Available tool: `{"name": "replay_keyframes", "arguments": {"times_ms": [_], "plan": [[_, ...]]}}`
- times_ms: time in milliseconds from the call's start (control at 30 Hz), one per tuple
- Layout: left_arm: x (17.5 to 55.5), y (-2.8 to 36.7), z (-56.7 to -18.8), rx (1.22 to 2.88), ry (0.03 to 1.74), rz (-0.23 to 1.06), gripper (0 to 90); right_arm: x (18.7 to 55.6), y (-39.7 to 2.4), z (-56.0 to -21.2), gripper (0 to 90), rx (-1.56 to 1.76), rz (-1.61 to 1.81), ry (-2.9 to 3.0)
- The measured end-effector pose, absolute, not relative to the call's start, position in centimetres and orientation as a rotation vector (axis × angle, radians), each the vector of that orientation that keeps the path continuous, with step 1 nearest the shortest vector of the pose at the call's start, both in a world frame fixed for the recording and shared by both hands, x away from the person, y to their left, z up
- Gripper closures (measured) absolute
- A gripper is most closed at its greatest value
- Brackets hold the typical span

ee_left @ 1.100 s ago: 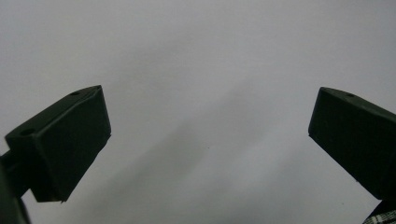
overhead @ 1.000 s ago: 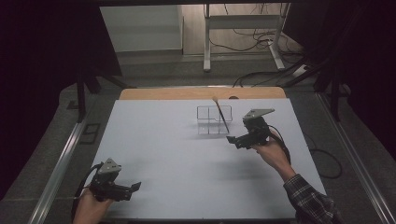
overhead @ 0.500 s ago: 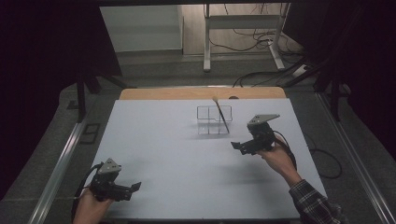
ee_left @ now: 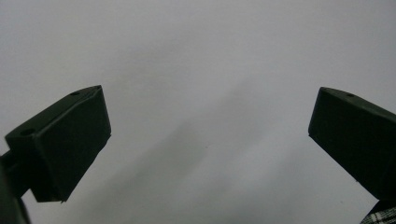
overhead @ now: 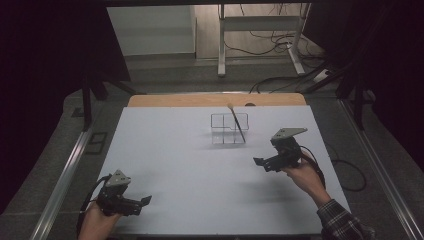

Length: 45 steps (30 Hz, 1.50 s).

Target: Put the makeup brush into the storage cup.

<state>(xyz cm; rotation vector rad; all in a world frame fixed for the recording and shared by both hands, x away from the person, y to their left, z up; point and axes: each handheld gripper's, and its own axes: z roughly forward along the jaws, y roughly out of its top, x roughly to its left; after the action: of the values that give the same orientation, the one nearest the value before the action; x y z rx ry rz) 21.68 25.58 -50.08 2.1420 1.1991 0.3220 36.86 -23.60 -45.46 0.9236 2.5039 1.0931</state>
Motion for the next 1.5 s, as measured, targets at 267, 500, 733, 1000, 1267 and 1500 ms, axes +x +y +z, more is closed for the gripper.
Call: {"name": "replay_keyframes", "arguments": {"times_ms": [267,500,733,1000,1267,1500], "plan": [[21.7,25.6,-50.1,2.145,1.197,0.319,0.0,36.1,-24.7,-45.6,1.3,0.944,1.081,2.503],[21.7,25.5,-50.1,2.148,1.197,0.316,0.0,35.4,-25.6,-45.5,1.3,0.953,1.067,2.5],[21.7,25.5,-50.1,2.148,1.199,0.316,0.0,34.8,-26.5,-45.7,1.3,0.971,1.05,2.503],[21.7,25.5,-50.1,2.15,1.199,0.316,0.0,34.1,-27.3,-45.9,1.3,0.992,1.037,2.508],[21.7,25.5,-50.1,2.148,1.199,0.317,0.0,33.5,-27.9,-46.0,1.3,1.005,1.033,2.509],[21.7,25.5,-50.1,2.147,1.199,0.32,0.0,32.9,-28.7,-45.9,1.3,1.026,1.032,2.49]]}}
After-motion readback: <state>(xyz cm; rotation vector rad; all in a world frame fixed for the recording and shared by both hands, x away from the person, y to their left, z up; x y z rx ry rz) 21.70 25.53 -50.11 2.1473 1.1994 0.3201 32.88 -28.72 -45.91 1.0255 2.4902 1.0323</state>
